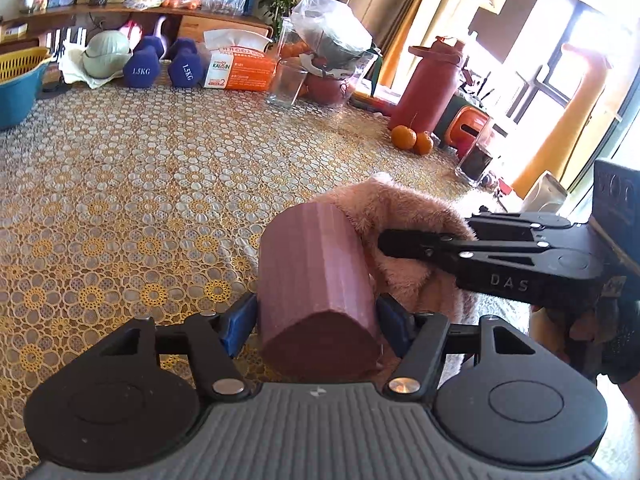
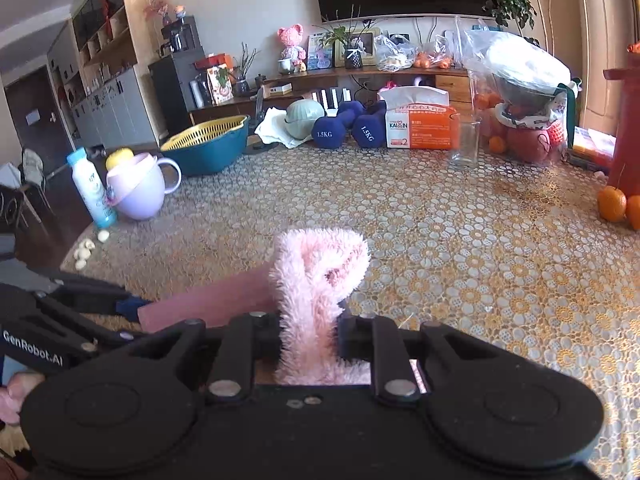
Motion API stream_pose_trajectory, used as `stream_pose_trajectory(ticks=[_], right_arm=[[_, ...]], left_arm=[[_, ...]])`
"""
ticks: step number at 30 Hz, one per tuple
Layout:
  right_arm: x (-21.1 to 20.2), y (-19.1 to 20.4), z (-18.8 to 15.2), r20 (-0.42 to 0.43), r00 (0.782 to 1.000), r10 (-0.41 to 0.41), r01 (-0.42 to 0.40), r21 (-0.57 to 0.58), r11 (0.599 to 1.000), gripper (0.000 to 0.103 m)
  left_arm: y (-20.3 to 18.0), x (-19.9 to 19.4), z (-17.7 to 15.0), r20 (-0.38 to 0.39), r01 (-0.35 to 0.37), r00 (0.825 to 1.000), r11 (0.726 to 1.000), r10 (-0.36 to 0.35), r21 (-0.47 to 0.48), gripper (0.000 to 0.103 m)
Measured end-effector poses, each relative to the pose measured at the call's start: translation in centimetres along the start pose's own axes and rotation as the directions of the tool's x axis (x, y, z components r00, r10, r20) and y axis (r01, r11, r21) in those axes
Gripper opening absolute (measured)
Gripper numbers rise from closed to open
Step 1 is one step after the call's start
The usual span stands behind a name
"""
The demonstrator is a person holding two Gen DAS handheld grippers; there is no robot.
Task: Clean container
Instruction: 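Wipe the towel across the cup body with the right gripper while the left gripper turns the cup, then press the towel over the cup and rub with the right gripper while the left gripper holds it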
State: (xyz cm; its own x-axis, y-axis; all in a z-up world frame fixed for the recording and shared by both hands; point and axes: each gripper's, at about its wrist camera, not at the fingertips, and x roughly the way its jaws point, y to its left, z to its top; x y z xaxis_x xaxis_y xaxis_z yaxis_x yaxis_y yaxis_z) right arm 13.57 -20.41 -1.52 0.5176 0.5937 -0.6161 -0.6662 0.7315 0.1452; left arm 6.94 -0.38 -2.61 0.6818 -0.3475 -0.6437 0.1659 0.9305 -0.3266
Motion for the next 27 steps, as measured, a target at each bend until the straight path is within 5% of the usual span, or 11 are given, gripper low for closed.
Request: stream_pose_trajectory(ticks=[3,8,13,27], right_arm=[[-1.5,-0.3,0.1,0.019,1.0,-0.019,0.019,-0.001,1.0,0.018],[-4.3,2.1,1.8,0.081,0.99,0.112,-0.107,-0.063,0.992,0.018],[-3.4,5.5,2.4,0.031,0.972,0.233,-0.225,-0.159,0.961,0.018],[0.5,2.1,2.5,-0.001,0.991,0.137,-0.136,-0.091,0.987,0.018]], left_arm=[[-1.1,-0.3,-0.2,0.016,-0.037,0.999,0.995,0.036,0.092,0.065],[-3.2,-0.3,-0.3,0.036,-0.076,0.997,0.968,0.069,0.237,0.065],[-3.9,-0.2,-0.3,0.037,-0.082,0.997,0.955,0.075,0.284,0.065],[-2.3,0.0,0.5,0.033,-0.075,0.997,0.967,0.069,0.245,0.063]])
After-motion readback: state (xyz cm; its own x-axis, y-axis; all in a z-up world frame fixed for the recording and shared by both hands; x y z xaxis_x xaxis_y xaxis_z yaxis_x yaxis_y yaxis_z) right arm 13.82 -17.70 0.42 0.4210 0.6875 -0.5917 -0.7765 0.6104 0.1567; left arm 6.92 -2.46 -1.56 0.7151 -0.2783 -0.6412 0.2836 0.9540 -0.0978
